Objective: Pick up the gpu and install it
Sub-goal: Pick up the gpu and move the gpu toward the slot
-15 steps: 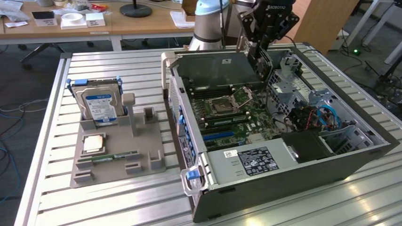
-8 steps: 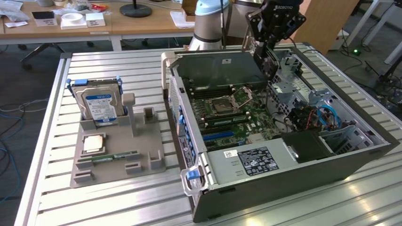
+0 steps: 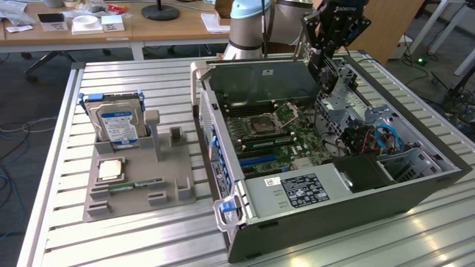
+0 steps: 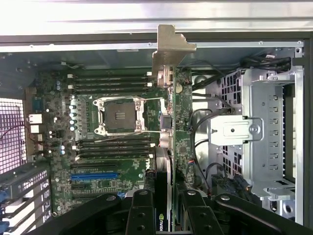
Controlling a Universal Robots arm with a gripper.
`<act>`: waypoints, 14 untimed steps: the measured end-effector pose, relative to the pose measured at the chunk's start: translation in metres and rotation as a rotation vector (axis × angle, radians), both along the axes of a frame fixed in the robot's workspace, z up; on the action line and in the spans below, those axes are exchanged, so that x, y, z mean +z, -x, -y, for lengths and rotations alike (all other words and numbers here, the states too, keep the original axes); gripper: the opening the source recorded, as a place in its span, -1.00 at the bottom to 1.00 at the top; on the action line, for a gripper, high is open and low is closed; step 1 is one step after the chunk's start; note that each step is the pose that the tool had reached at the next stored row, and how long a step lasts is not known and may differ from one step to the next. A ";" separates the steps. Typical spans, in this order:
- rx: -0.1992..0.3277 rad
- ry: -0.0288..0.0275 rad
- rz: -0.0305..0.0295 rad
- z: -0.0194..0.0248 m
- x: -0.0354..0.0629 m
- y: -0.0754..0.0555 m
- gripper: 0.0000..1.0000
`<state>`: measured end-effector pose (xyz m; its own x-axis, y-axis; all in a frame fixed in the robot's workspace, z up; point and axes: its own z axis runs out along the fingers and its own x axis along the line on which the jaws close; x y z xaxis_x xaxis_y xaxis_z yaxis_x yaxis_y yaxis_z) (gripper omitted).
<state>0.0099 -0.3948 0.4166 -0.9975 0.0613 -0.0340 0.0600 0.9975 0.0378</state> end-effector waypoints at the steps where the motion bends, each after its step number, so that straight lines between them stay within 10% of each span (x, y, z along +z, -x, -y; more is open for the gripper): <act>1: 0.000 0.0000 0.0000 0.0000 0.0000 0.000 -0.47; 14: 0.000 -0.0001 0.0001 0.0110 -0.0001 0.000 -0.47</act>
